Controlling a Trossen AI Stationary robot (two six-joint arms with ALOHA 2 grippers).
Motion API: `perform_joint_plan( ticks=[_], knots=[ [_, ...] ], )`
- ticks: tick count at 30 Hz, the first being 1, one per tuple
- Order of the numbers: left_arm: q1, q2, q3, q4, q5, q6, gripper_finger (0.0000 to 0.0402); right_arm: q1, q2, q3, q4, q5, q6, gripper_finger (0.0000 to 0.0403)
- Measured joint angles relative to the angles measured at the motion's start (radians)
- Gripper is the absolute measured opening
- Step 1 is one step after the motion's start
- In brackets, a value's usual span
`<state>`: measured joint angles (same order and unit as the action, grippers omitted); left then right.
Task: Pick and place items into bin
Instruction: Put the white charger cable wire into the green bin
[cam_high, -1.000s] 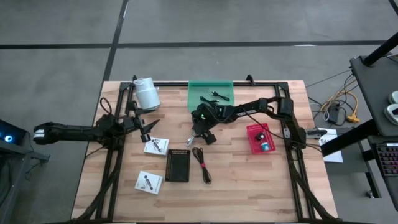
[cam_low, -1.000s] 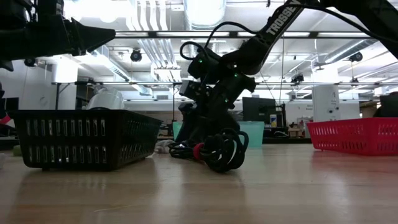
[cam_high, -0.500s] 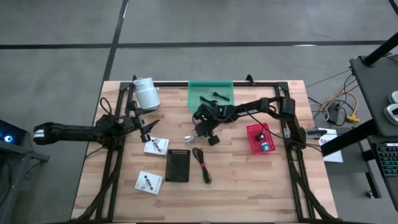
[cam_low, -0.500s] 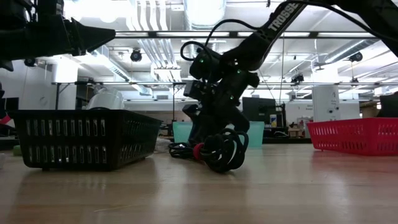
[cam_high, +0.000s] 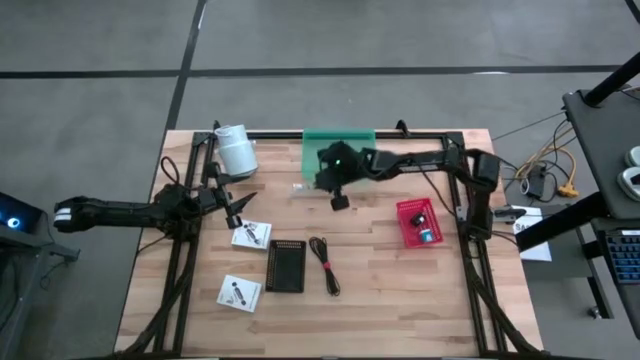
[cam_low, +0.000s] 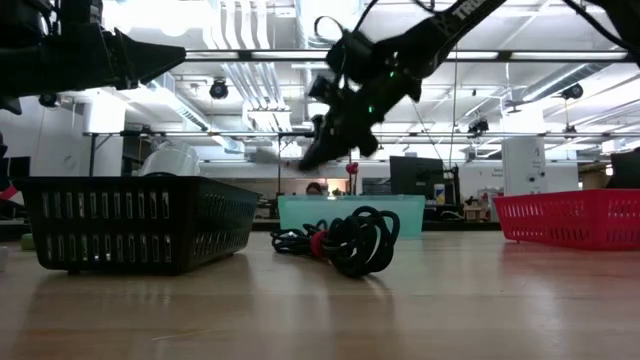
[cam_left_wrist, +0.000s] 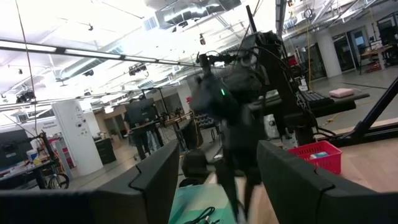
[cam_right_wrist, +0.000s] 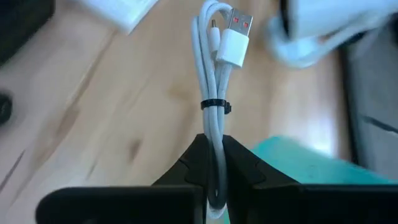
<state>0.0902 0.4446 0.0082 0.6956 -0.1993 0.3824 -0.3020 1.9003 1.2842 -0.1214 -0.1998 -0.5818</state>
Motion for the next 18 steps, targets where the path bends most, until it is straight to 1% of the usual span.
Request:
perform_joint_plan(
  ticks=[2,4,5,10,12,15,18],
  knots=[
    [0.000,0.000,0.000,0.000,0.000,0.000,0.0200,-0.021,-0.030,0.001,0.024,0.023,0.042,0.0014],
    [0.000,0.000,0.000,0.000,0.000,0.000,0.0200,-0.041,-0.048,0.002,0.041,0.098,0.111,0.0014],
    [0.000,0.000,0.000,0.000,0.000,0.000,0.0200,-0.051,-0.051,0.002,0.045,0.151,0.142,0.0014],
    [0.000,0.000,0.000,0.000,0.000,0.000,0.0200,-0.085,-0.047,0.002,0.035,0.494,0.361,0.0014],
    [0.000,0.000,0.000,0.000,0.000,0.000,0.0200,-0.093,-0.039,0.002,-0.009,0.576,0.446,0.0014],
    [0.000,0.000,0.000,0.000,0.000,0.000,0.0200,-0.101,-0.033,0.000,-0.101,0.591,0.525,0.0013],
    [0.000,0.000,0.000,0.000,0.000,0.000,0.0200,-0.101,-0.033,0.001,-0.169,0.592,0.561,0.0013]
  ],
)
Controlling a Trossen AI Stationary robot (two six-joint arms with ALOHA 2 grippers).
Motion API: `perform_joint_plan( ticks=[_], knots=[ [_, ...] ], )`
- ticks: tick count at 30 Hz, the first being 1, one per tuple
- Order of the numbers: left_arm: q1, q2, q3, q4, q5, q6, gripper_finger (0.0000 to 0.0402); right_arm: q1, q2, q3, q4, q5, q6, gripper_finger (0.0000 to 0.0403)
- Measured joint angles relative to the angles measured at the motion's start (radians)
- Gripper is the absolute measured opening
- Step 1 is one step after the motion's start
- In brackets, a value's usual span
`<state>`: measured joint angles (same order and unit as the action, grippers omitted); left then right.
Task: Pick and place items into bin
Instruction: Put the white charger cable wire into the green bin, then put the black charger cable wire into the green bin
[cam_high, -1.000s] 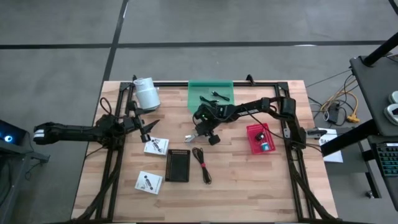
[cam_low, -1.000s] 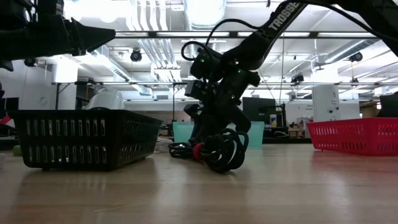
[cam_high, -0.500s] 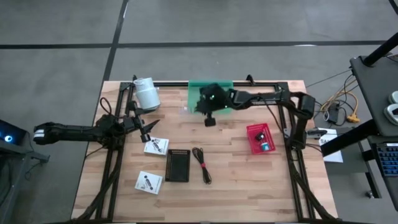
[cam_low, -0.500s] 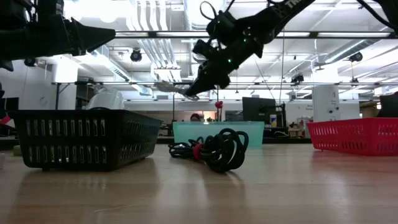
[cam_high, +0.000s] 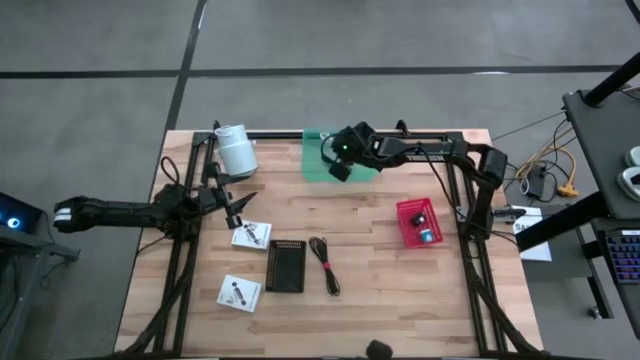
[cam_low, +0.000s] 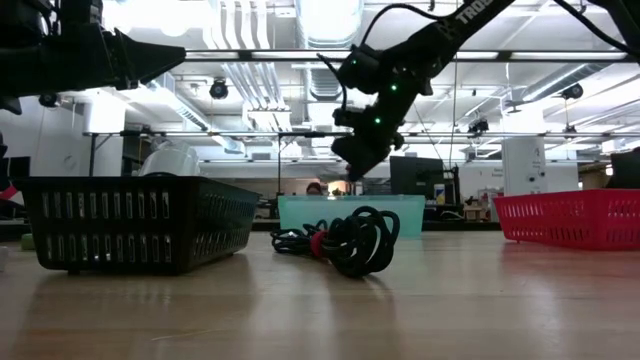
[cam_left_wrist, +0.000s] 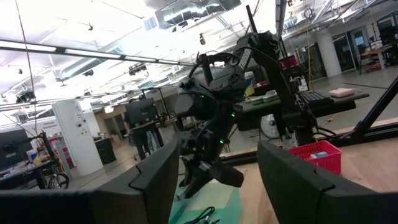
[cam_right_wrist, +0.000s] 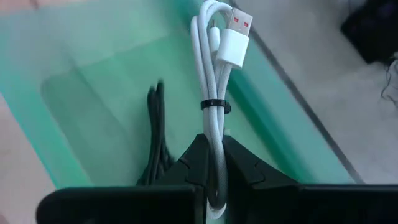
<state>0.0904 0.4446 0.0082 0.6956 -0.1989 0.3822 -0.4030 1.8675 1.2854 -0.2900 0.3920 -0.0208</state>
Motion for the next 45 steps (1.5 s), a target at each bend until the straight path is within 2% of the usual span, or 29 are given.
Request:
perform_joint_plan(
  ticks=[6,18,25,27,29,35,38,40,45],
  knots=[
    [0.000,0.000,0.000,0.000,0.000,0.000,0.0200,0.001,0.000,0.000,-0.024,0.000,-0.022,0.0018],
    [0.000,0.000,0.000,0.000,0.000,0.000,0.0200,0.001,0.000,0.000,-0.022,0.000,-0.039,0.0104],
    [0.000,0.000,0.000,0.000,0.000,0.000,0.0200,0.014,-0.004,0.000,-0.006,-0.019,-0.076,0.0128],
    [0.000,0.000,0.000,0.000,0.000,0.000,0.0200,0.028,-0.007,0.001,0.007,-0.081,-0.133,0.0129],
    [0.000,0.000,0.000,0.000,0.000,0.000,0.0200,0.044,-0.008,0.001,0.024,-0.186,-0.198,0.0128],
    [0.000,0.000,0.000,0.000,0.000,0.000,0.0200,0.120,-0.008,0.001,0.043,-0.617,-0.460,0.0116],
    [0.000,0.000,0.000,0.000,0.000,0.000,0.0200,0.172,-0.008,0.001,0.038,-0.777,-0.576,0.0110],
    [0.000,0.000,0.000,0.000,0.000,0.000,0.0200,0.207,-0.008,0.001,0.014,-0.816,-0.661,0.0107],
    [0.000,0.000,0.000,0.000,0.000,0.000,0.0200,0.279,-0.007,-0.014,-0.003,-0.812,-0.892,0.0109]
  ],
)
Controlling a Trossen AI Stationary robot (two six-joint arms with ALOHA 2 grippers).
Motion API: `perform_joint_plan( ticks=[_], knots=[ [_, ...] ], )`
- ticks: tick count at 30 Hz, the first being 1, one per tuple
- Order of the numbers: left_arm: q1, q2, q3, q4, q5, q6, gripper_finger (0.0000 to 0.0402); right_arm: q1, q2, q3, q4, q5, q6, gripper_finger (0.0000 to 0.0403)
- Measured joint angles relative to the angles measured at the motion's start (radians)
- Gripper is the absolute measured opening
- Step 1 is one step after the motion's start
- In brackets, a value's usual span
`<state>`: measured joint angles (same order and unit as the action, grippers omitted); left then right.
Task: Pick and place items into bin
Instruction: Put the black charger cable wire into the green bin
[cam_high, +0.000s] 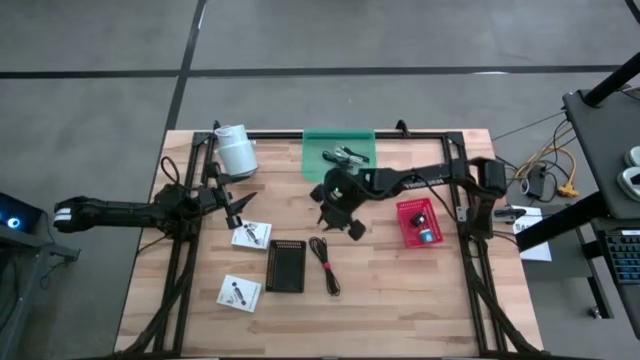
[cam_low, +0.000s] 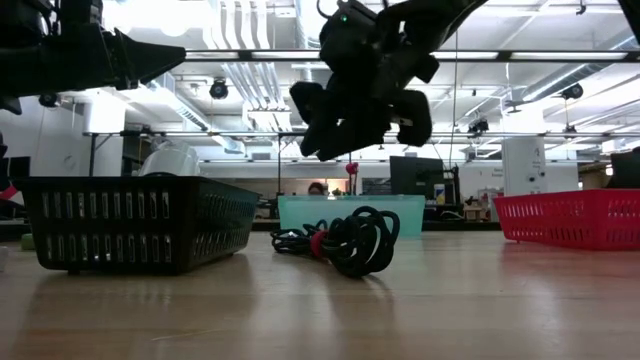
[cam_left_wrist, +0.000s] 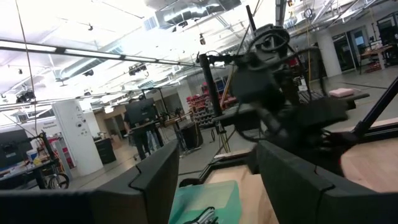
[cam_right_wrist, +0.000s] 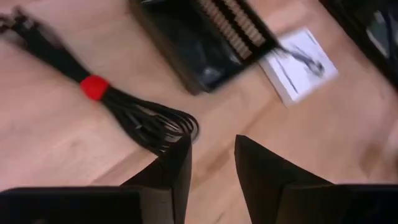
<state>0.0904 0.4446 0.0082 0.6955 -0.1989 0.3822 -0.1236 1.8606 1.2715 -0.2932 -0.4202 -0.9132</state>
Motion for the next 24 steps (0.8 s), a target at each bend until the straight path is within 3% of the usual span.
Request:
perform_joint_plan(
  ticks=[3,15,24],
  knots=[
    [0.000,0.000,0.000,0.000,0.000,0.000,0.0200,0.028,0.000,-0.006,0.000,0.001,-0.083,0.0119],
    [0.000,0.000,0.000,0.000,0.000,0.000,0.0200,0.074,0.001,-0.080,0.045,0.003,-0.110,0.0193],
    [0.000,0.000,0.000,0.000,0.000,0.000,0.0200,0.089,0.002,-0.194,0.252,0.003,-0.120,0.0198]
  ],
)
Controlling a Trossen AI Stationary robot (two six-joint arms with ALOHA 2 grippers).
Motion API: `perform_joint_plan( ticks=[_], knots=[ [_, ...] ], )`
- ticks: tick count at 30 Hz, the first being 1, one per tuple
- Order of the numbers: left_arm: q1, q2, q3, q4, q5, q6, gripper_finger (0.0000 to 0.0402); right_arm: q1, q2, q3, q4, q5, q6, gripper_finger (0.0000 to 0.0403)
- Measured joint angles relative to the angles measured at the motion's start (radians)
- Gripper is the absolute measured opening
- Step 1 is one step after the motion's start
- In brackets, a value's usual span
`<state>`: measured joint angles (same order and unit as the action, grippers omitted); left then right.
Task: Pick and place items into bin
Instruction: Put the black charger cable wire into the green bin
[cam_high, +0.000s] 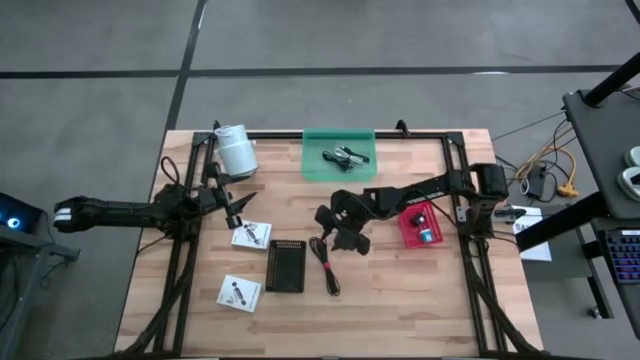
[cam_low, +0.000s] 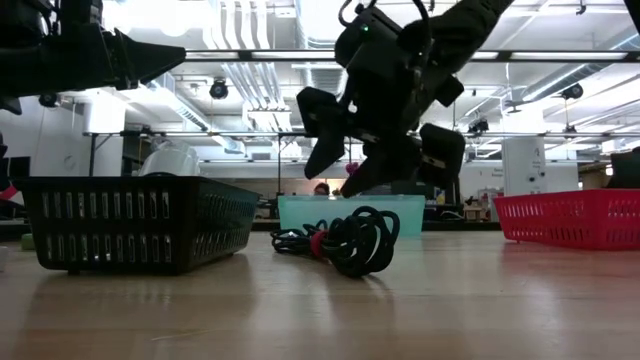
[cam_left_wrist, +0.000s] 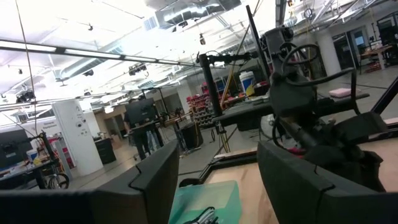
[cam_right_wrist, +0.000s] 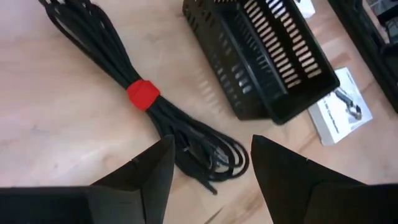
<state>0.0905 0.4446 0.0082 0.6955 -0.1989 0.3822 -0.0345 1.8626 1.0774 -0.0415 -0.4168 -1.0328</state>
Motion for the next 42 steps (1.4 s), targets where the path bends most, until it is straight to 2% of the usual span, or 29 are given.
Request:
perform_joint_plan(
  ticks=[5,10,14,23,34,38,42],
  knots=[
    [0.000,0.000,0.000,0.000,0.000,0.000,0.0200,-0.001,0.010,-0.024,0.036,0.014,0.000,0.0198],
    [0.000,0.000,0.000,0.000,0.000,0.000,0.0200,-0.001,0.078,-0.024,0.097,0.040,-0.015,0.0199],
    [0.000,0.000,0.000,0.000,0.000,0.000,0.0200,0.000,0.125,-0.005,0.096,0.134,-0.022,0.0199],
    [0.000,0.000,0.000,0.001,0.000,0.000,0.0200,0.002,0.146,0.017,0.099,0.136,-0.023,0.0194],
    [0.000,0.000,0.000,0.001,0.000,0.000,0.0200,0.003,0.144,0.015,0.084,0.132,-0.079,0.0138],
    [0.000,0.000,0.000,0.001,0.000,0.000,0.0200,0.003,0.143,0.015,0.060,0.132,-0.080,0.0101],
    [0.000,0.000,0.000,0.001,0.000,0.000,0.0200,0.003,0.142,0.015,0.036,0.136,-0.074,0.0047]
  ],
)
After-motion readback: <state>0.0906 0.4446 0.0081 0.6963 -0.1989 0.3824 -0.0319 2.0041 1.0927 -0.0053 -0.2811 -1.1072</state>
